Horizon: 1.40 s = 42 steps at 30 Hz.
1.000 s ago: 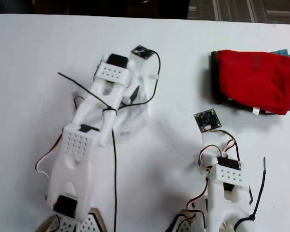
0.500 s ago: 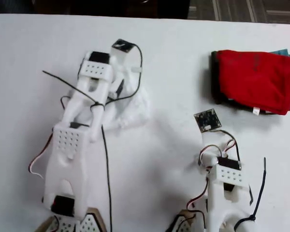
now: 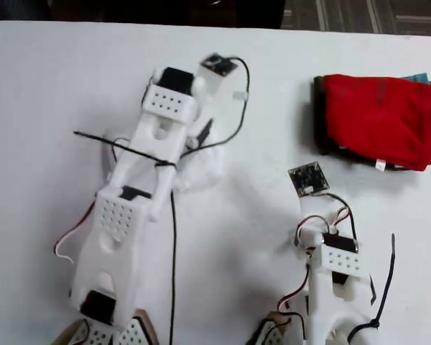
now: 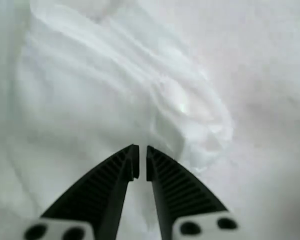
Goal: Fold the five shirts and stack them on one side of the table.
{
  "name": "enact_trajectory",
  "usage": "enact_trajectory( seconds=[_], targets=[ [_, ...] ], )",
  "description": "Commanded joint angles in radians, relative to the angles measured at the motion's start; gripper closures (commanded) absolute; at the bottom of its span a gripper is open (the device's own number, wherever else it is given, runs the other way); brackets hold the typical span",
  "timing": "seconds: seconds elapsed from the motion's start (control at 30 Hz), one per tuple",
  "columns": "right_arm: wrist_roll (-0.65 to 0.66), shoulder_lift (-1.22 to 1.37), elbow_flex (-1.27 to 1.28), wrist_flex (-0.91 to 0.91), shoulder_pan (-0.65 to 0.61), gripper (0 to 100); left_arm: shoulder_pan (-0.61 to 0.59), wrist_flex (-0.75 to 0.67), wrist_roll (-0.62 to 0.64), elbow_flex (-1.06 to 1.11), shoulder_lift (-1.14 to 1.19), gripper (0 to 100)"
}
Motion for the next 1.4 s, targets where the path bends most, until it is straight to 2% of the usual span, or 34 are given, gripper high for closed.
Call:
enact_trajectory(
  seconds=[0.0, 0.2, 0.4, 0.57, 0.73, 0.83, 1.0, 1.13, 1.27, 1.37],
  targets=[
    [0.003, -0.022, -0.002, -0.015, 0.01, 82.9, 0.023, 0.011, -0.005, 0.076, -0.061, 94],
    [0.003, -0.022, -0.002, -0.015, 0.01, 82.9, 0.043, -0.118, -0.005, 0.186, -0.061, 94],
    [0.003, -0.022, -0.002, -0.015, 0.012, 82.9, 0.164, -0.109, -0.003, 0.185, -0.069, 94],
    [0.003, -0.022, -0.002, -0.015, 0.012, 82.9, 0.198, -0.11, 0.032, 0.185, -0.074, 94],
    [0.003, -0.022, -0.002, -0.015, 0.012, 82.9, 0.155, -0.057, 0.031, 0.094, -0.074, 94],
    [0.003, -0.022, -0.002, -0.015, 0.012, 82.9, 0.117, 0.008, 0.031, -0.042, -0.074, 94],
    [0.003, -0.022, -0.002, -0.015, 0.012, 82.9, 0.044, 0.014, 0.037, -0.237, -0.061, 94],
    [0.003, -0.022, -0.002, -0.015, 0.012, 82.9, -0.005, -0.072, 0.041, -0.243, -0.011, 94],
    [0.003, -0.022, -0.002, -0.015, 0.012, 82.9, -0.034, -0.21, 0.14, -0.252, 0.117, 94],
    [0.003, -0.022, -0.002, -0.015, 0.012, 82.9, -0.023, -0.293, 0.167, -0.252, 0.207, 94]
  ],
)
